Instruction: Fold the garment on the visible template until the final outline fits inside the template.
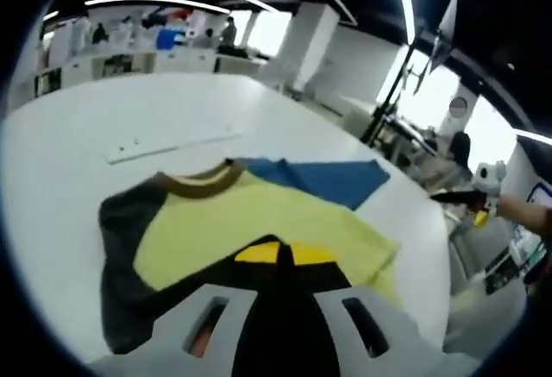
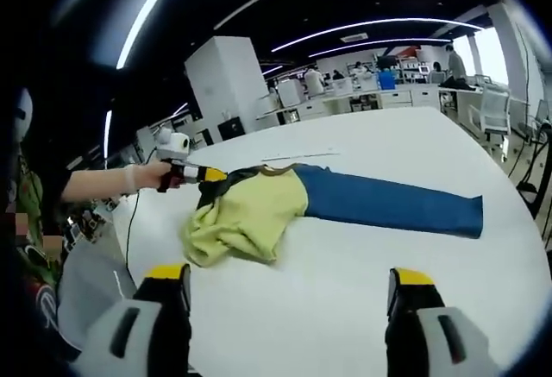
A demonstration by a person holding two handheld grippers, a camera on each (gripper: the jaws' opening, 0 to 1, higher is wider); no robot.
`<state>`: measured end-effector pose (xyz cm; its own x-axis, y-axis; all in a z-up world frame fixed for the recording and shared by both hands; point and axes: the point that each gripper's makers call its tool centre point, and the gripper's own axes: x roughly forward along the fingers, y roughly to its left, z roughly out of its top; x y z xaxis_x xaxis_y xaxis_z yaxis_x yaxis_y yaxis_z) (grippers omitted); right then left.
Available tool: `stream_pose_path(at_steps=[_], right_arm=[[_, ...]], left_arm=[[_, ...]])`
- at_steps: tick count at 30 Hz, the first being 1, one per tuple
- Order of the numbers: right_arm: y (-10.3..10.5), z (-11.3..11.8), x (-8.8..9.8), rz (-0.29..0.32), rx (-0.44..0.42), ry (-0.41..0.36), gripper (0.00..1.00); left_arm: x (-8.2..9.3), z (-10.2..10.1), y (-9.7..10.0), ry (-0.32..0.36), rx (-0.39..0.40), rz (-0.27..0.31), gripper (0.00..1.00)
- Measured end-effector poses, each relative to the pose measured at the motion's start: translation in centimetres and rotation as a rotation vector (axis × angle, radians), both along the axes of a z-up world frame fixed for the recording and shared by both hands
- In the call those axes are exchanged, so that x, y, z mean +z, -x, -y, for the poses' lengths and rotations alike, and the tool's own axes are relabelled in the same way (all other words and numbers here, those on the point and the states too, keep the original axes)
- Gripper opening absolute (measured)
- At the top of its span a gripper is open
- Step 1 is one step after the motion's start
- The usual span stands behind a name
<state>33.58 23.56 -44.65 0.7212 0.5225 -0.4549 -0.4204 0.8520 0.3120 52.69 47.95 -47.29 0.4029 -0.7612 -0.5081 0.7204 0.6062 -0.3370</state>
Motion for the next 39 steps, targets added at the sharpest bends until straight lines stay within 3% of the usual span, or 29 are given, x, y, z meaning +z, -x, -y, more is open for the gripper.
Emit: stream_pose_path(at_steps=[3,9,18,20,23,29,35,39], right_arm=[[0.2,0.6,-0.3,-0.011,-0.018,0.001,0.95],[0.4,0.7,-0.6,-0.023,-0.031,-0.003,0.95],[-0.1,-0.5,-0.3,-0.011,-0.013,-0.011,0.95],[-0.2,-0.6,-0.3,-0.011,-0.008,-0.010,0.95],[-0.3,-0.8,-0.3,-0.010,-0.004,-0.011,0.95],[-0.3,-1.2,-0.1,-0.005,0.003,-0.016,0.95],[-0.2,-1.6,0.1,0.000,0.010,-0.022,0.96],[-0.1,-1.7,0.1,0.000,0.012,-0.021,0.96]], left_arm=[[-1.2,0.3,0.0,-0.010,-0.003,-0.024,0.00],[-2.0,0.6,0.1,-0.017,-0.011,-0.042,0.00],[-1.8,0.4,0.5,-0.022,-0.032,-0.021,0.00],[-1.4,0.5,0.6,-0.012,-0.039,-0.012,0.03],[-0.9,0.5,0.8,-0.017,-0.050,0.017,0.16],[-0.4,0.3,1.0,-0.023,-0.057,0.037,0.28],[0.0,0.0,1.1,-0.020,-0.059,0.044,0.31],[1.2,-0.4,1.2,0.000,-0.053,0.068,0.35]])
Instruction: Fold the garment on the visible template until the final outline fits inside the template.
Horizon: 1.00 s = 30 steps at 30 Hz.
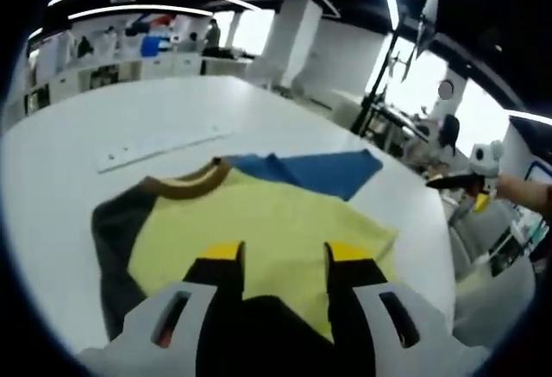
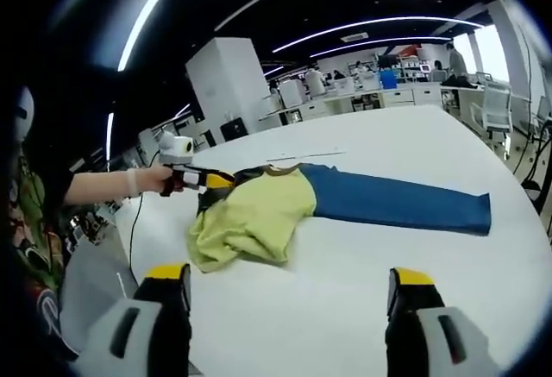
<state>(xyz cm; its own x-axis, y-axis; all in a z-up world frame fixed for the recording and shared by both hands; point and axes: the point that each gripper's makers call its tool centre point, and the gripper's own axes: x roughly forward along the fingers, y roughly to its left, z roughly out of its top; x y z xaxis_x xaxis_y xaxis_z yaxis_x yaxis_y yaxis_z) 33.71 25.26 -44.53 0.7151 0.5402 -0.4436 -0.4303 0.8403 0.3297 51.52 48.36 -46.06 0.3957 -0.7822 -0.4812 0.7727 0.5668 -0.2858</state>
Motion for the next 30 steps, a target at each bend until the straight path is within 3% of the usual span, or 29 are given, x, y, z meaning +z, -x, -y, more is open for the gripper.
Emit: stream_pose_path(at_steps=[8,12,20,24,30], right_arm=[[0.2,-0.4,0.1,-0.001,0.009,0.000,0.96],[0.2,-0.7,0.1,0.002,0.015,-0.002,0.96],[-0.3,-1.2,0.9,0.018,0.042,0.009,0.97],[-0.6,-1.1,1.3,0.027,0.050,0.016,0.99],[-0.9,-1.2,1.7,0.036,0.066,0.037,1.00]], left_arm=[[3.6,-2.5,-0.3,0.066,0.047,0.058,0.37],[4.5,-4.2,-0.1,0.072,0.061,0.075,0.38],[4.2,-6.6,2.0,0.034,0.015,0.080,0.50],[3.8,-7.4,3.1,0.002,-0.013,0.083,0.61],[2.2,-9.0,4.8,-0.026,-0.018,0.038,0.73]])
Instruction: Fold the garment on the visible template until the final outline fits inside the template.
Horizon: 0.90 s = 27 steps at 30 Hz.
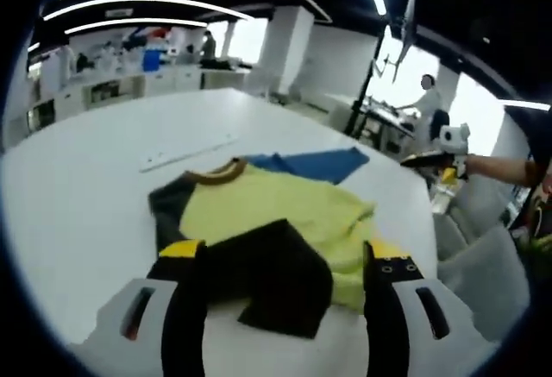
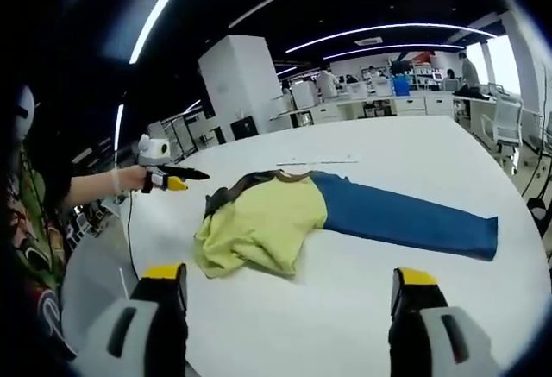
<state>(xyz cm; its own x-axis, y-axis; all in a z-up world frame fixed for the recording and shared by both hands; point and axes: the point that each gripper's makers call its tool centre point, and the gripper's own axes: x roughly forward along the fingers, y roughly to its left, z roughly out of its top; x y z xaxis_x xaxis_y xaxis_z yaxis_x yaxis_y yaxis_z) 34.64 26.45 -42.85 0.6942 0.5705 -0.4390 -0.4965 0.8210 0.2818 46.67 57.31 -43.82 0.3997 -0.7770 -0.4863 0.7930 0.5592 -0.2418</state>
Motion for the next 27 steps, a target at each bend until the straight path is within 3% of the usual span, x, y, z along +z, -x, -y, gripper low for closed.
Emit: stream_pose_path(at_steps=[8,13,18,23,27], right_arm=[[0.0,0.1,-0.1,-0.007,0.024,0.038,1.00],[0.1,0.1,-0.2,-0.012,0.022,0.038,1.00],[0.5,0.2,-0.6,-0.024,0.016,0.035,1.00],[0.8,0.4,-0.9,-0.033,0.005,0.034,1.00],[0.9,0.7,-0.9,-0.036,-0.006,0.029,1.00]], left_arm=[[-2.9,-2.1,1.7,-0.042,0.022,-0.049,0.64],[-4.4,-2.8,2.0,-0.016,0.064,-0.076,0.42],[-5.8,-3.5,1.6,-0.033,0.102,-0.086,0.36],[-6.3,-3.5,0.7,-0.013,0.117,-0.091,0.24],[-6.9,-3.4,0.5,-0.037,0.107,-0.092,0.24]])
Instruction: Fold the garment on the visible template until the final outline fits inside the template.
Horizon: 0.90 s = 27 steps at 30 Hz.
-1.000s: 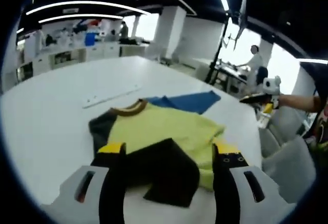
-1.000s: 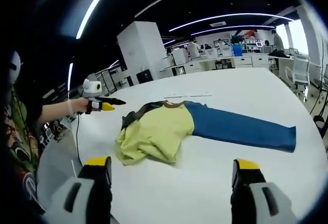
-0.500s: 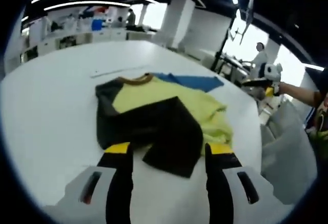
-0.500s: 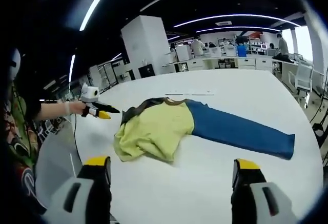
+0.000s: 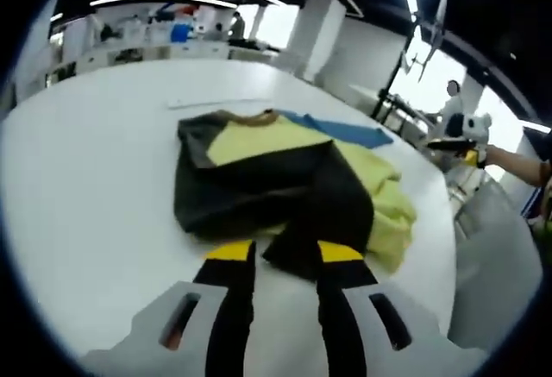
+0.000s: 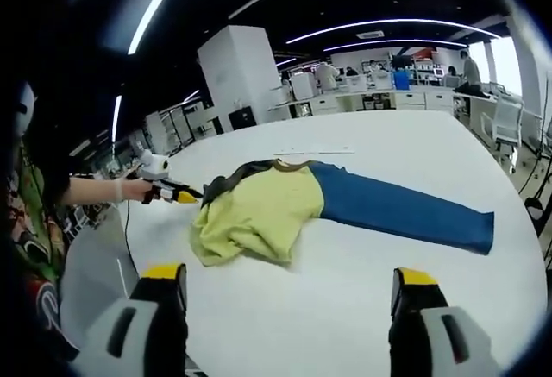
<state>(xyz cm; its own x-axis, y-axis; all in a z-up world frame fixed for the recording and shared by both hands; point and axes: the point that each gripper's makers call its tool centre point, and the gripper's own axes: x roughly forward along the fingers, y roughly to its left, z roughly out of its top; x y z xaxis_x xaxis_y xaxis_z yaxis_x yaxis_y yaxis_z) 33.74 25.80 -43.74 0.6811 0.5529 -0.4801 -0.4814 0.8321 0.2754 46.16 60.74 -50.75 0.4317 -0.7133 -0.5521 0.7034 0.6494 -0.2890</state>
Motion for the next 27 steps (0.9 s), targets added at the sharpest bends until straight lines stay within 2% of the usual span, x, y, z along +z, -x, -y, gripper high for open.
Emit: stream_pose_path(at_steps=[7,13,16,24,27], right_arm=[[0.2,0.3,-0.2,-0.012,-0.018,-0.003,1.00],[0.2,0.1,-0.4,-0.018,-0.018,-0.003,1.00],[0.1,-0.1,-0.5,-0.020,-0.013,-0.002,1.00],[-0.2,-0.7,-0.5,-0.019,-0.001,-0.006,1.00],[-0.2,-0.8,-0.4,-0.017,0.004,-0.006,1.00]], left_arm=[[-0.3,0.8,-0.3,0.010,-0.039,-0.008,0.21],[-0.4,1.3,0.0,0.016,-0.068,-0.023,0.11],[-0.2,1.3,0.1,0.034,-0.064,-0.037,0.00],[-0.2,0.5,0.6,0.042,-0.038,-0.058,0.00],[0.4,-0.2,0.2,0.065,0.011,-0.048,0.00]])
